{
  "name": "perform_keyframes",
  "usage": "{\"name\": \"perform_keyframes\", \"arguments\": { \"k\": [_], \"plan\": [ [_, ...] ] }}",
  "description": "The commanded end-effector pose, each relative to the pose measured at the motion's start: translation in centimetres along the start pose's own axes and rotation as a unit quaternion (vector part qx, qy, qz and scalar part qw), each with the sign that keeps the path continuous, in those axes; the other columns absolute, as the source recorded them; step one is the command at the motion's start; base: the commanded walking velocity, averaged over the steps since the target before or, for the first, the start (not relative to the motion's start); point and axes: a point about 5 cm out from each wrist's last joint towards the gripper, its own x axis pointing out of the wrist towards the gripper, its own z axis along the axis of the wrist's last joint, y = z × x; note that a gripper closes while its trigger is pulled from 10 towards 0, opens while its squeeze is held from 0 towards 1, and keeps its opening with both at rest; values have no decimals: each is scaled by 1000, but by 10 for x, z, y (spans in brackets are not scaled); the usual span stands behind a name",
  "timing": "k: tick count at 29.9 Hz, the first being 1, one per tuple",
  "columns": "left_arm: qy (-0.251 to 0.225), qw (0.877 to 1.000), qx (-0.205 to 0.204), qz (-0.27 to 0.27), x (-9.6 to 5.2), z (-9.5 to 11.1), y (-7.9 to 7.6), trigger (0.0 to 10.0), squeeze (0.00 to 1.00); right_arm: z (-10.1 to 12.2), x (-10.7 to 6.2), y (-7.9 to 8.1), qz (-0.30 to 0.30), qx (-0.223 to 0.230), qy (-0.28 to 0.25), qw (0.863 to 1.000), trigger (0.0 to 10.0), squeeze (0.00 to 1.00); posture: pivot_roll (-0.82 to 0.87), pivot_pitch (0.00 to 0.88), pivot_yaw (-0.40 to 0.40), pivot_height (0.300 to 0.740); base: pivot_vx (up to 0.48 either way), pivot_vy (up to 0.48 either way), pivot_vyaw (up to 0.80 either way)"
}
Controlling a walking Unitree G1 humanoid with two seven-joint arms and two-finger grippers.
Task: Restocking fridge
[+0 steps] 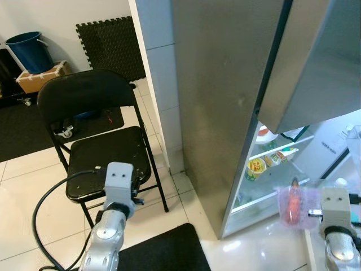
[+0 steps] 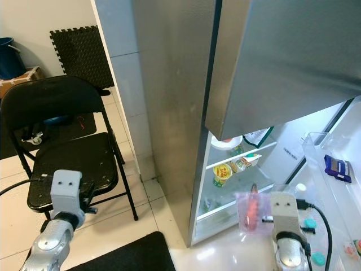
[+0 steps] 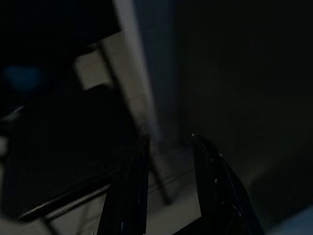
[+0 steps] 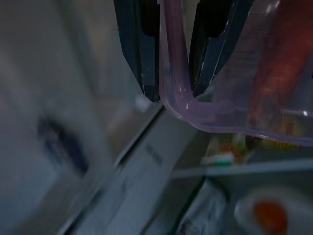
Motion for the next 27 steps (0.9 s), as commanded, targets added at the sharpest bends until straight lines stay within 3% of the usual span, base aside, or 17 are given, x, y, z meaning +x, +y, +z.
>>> {"name": "perform_keyframes", "arguments": {
  "k": [1, 6, 17, 27],
  "plan": [
    [1, 999, -22, -24, 0, 3, -13, 10000, 0, 12, 3, 3, -6, 7, -35, 999, 10000, 0, -81, 139, 32, 740, 0, 0, 0],
    [-5, 999, -29, -32, 2, 6, -20, 10000, 0, 17, 3, 11, 6, 20, -42, 999, 10000, 0, -83, 140, 33, 740, 0, 0, 0],
    [-4, 999, -25, -34, 4, 8, -23, 10000, 0, 16, 1, 20, 22, 16, -41, 999, 10000, 0, -86, 141, 33, 740, 292, -376, 0],
    [-2, 999, -24, -27, 4, 8, -18, 10000, 0, 14, 1, 21, 29, 12, -37, 999, 10000, 0, -85, 142, 29, 740, 26, -416, 0]
  ]
}}
